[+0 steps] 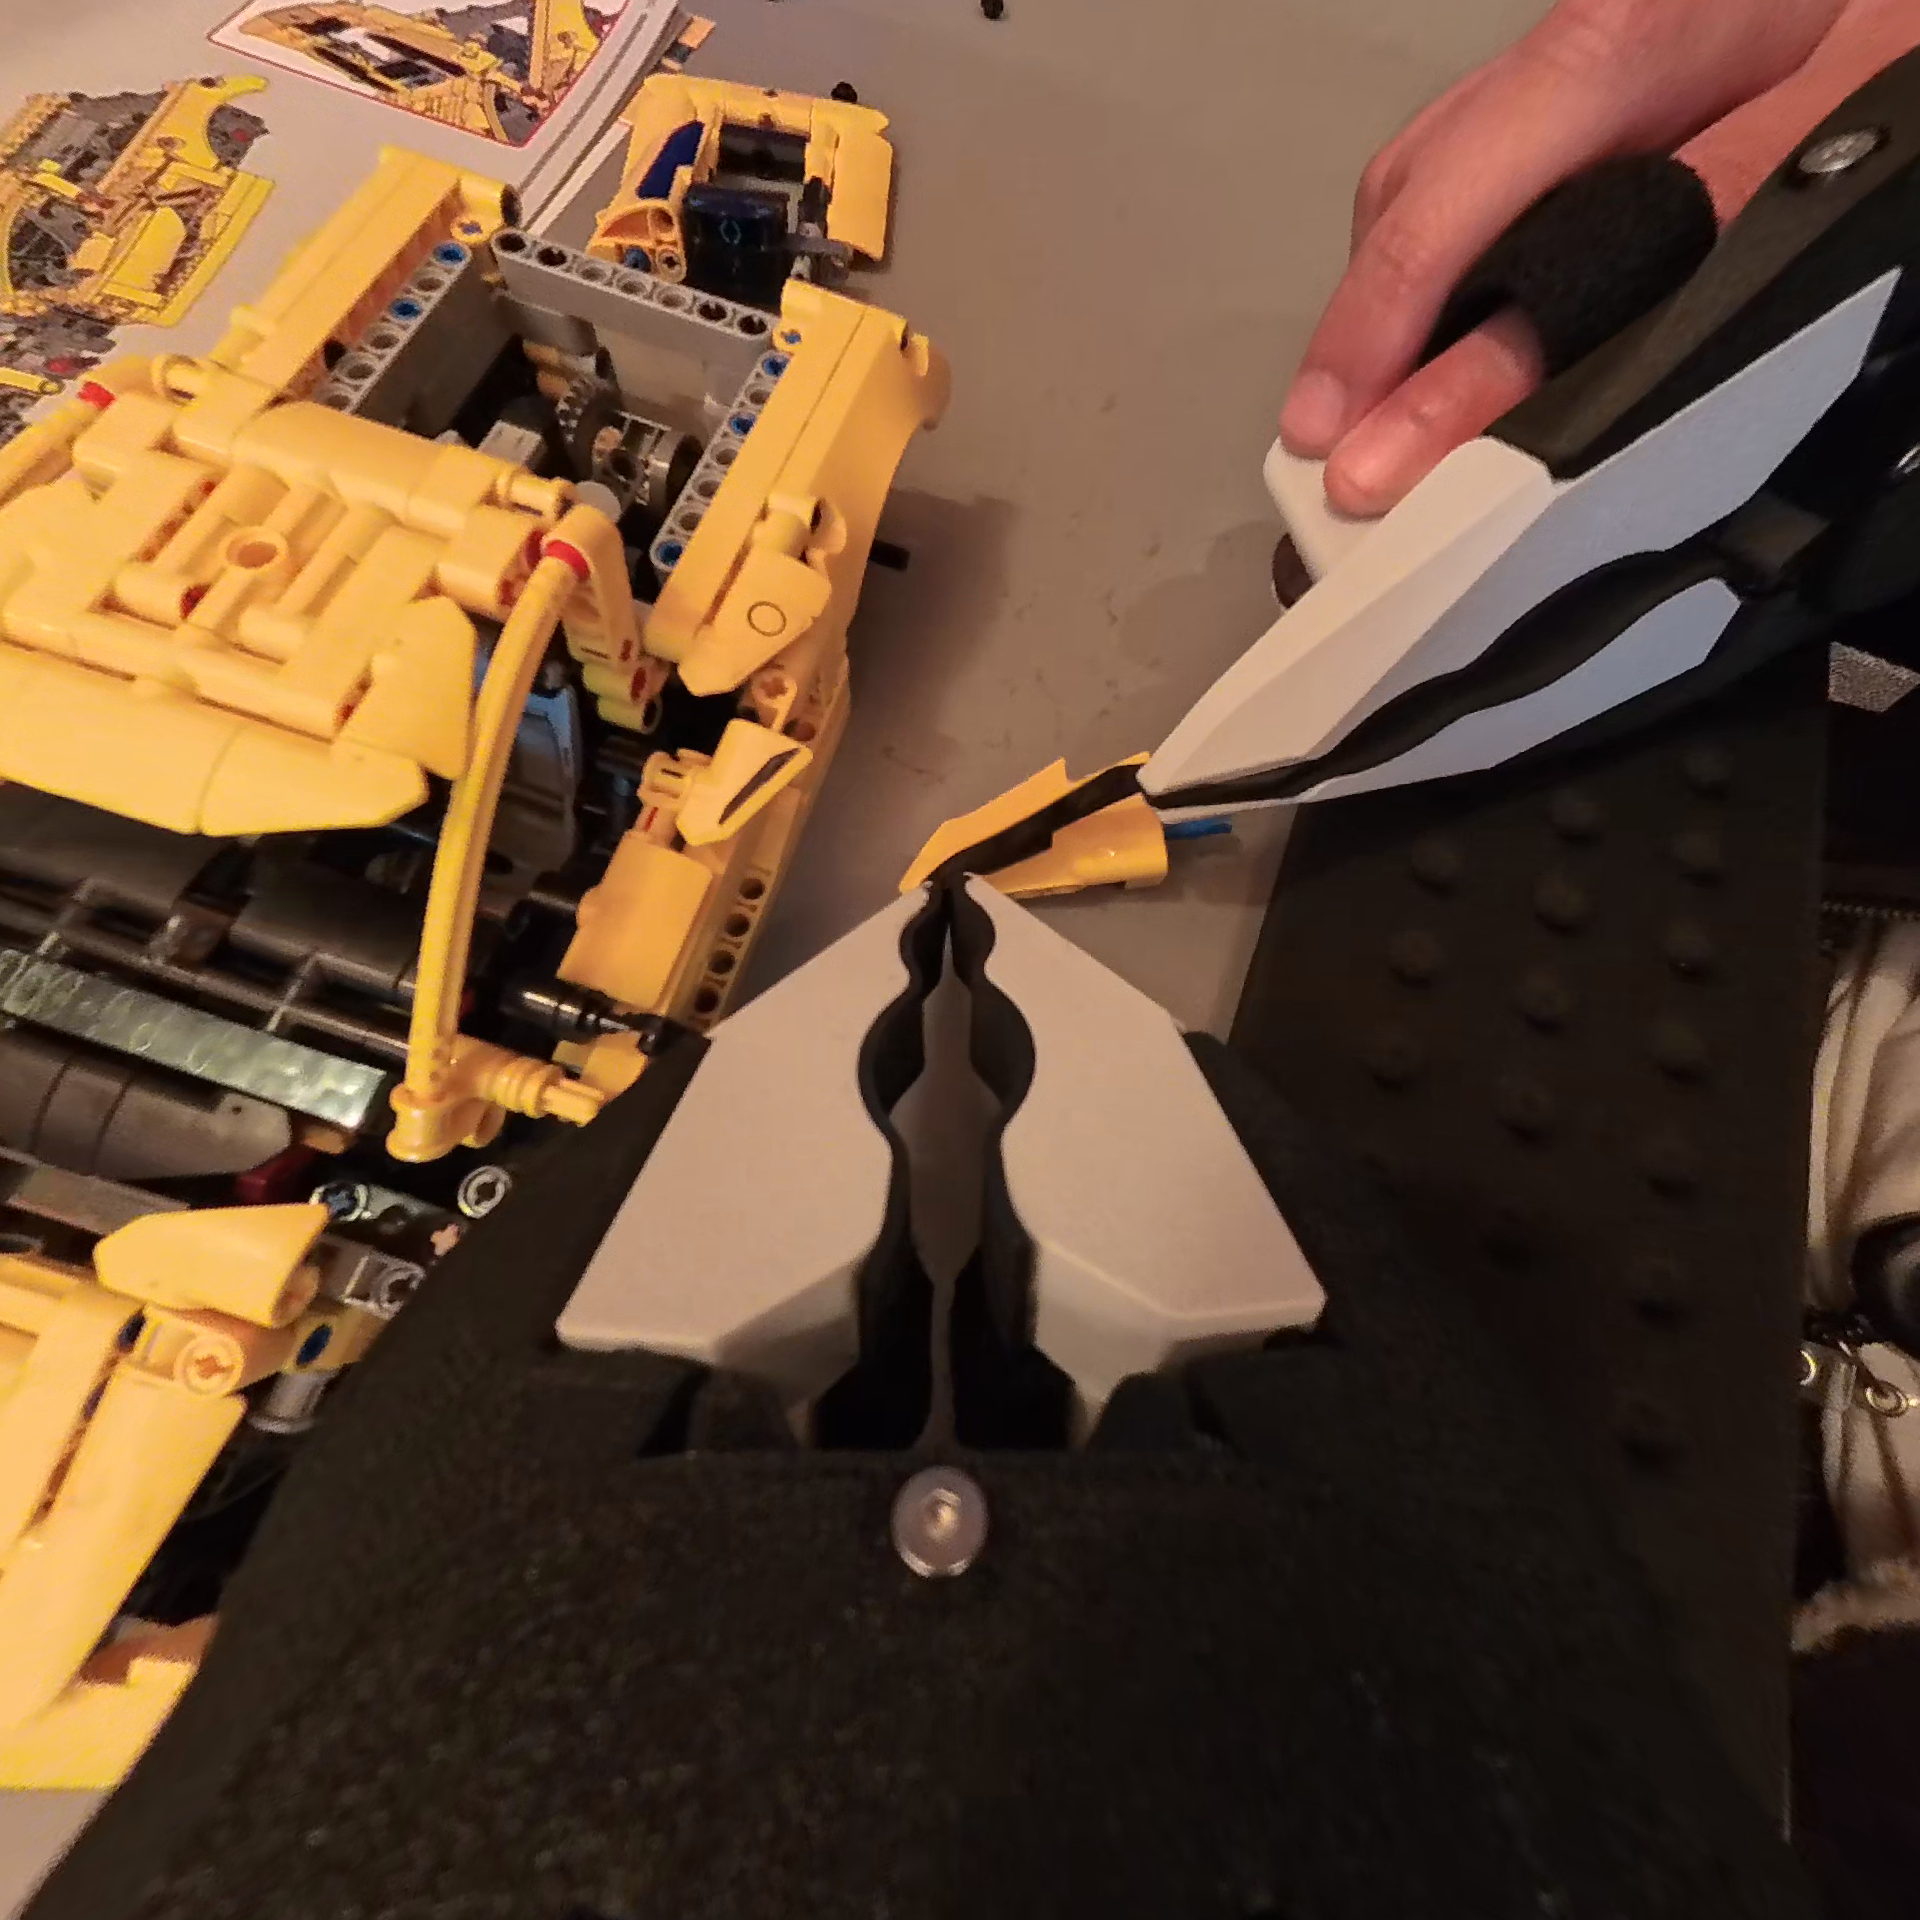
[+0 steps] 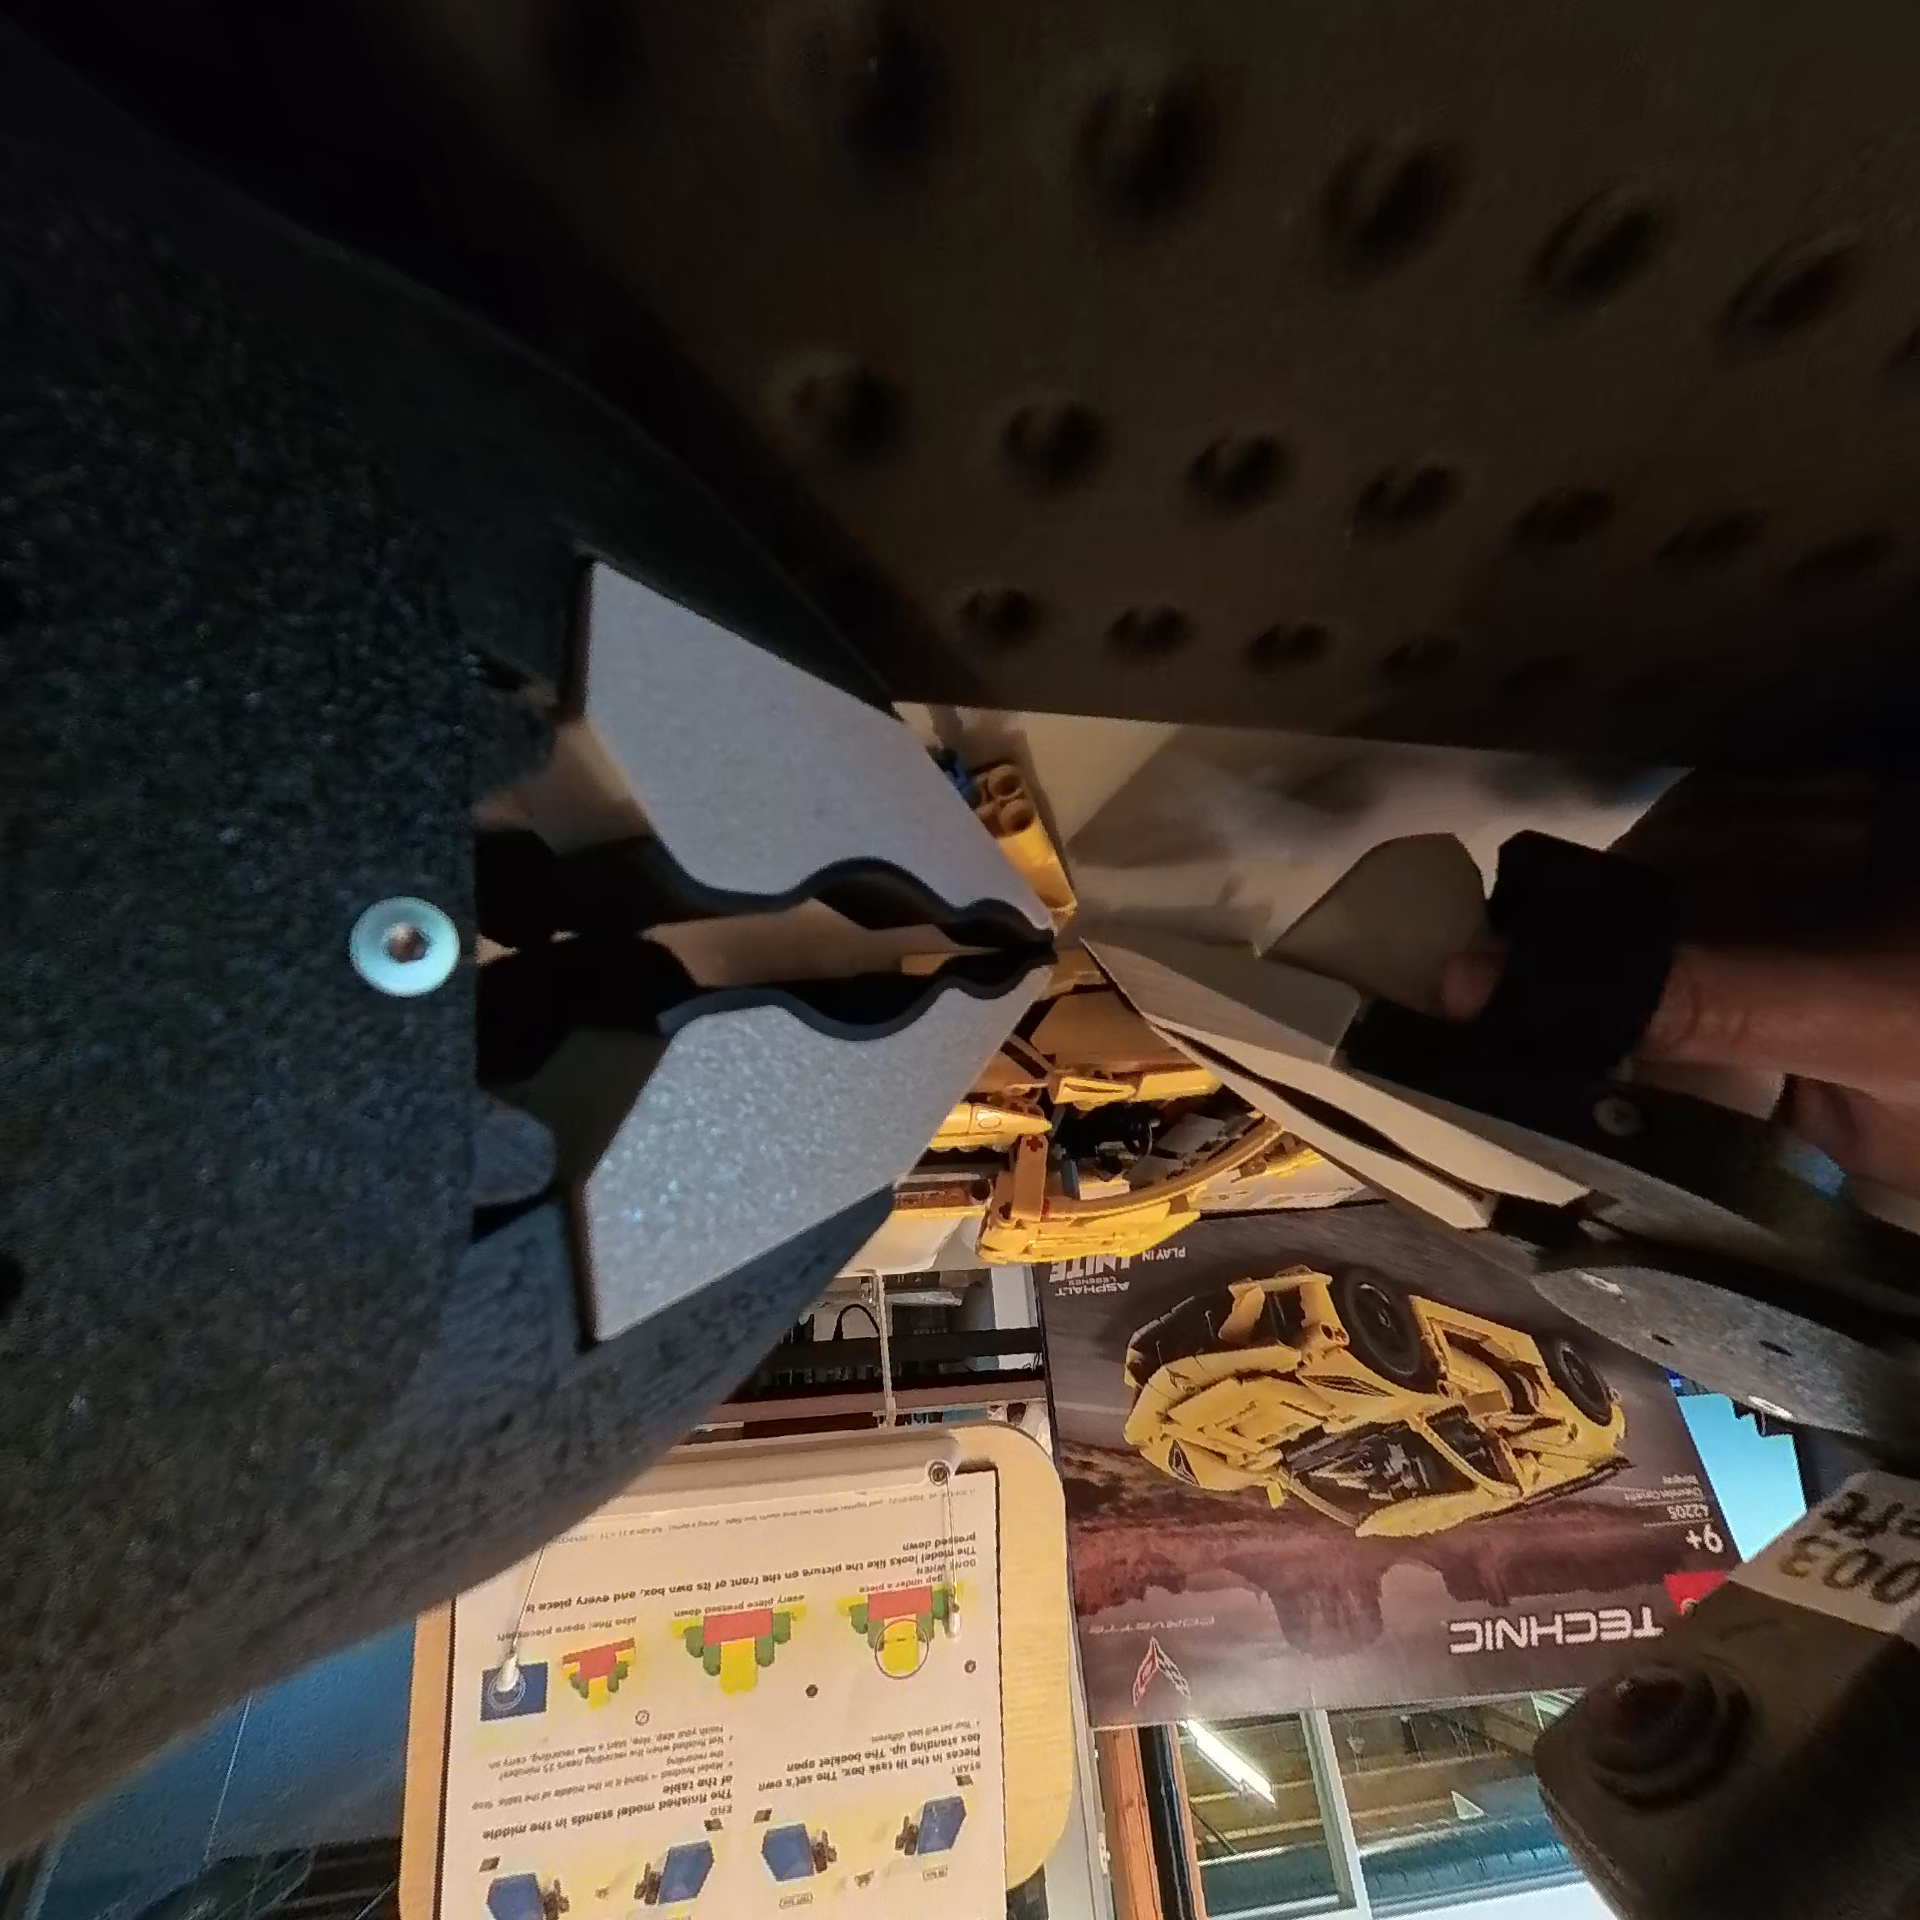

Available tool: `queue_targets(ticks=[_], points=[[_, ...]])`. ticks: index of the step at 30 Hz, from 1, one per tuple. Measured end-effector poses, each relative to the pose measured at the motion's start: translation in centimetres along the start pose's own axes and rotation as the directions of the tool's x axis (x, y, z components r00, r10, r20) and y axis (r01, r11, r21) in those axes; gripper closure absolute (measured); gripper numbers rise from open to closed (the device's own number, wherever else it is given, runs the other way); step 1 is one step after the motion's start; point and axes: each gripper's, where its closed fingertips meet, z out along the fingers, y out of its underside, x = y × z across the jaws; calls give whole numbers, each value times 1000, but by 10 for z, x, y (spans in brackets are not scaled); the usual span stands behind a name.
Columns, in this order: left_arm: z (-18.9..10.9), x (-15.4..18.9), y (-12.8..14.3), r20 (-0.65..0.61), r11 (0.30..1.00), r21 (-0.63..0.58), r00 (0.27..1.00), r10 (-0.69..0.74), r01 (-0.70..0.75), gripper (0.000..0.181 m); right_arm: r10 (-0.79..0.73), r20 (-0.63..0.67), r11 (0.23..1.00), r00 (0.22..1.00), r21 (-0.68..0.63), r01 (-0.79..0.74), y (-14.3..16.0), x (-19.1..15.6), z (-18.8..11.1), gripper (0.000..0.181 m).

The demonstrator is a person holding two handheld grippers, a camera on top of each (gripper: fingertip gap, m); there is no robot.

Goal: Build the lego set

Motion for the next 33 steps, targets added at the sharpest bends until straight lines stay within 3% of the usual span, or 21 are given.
queue_targets(ticks=[14,17,22,26,30,33], points=[[-3,-3,-3,3,999,25,1000,-27,26,181,22,-37,1000,999,-4,-22,1,8,-3,181],[-8,-2,-9,-45,994,78,997,-67,71,157,54,-69,998,996,21,-52,-2,16,-7,181],[-15,9,-17,-217,979,118,966,-138,166,141,151,-125,985,981,103,-138,-8,35,-19,181],[-23,4,-24,-186,969,164,971,-152,183,141,175,-150,981,973,112,-159,-6,42,-22,181],[-31,16,-30,-177,970,137,968,-178,203,141,123,-71,990,990,71,-118,-5,23,-13,181],[-26,-4,-17,-75,980,101,984,-163,170,148,71,-52,997,996,38,-69,-2,15,-8,181]])
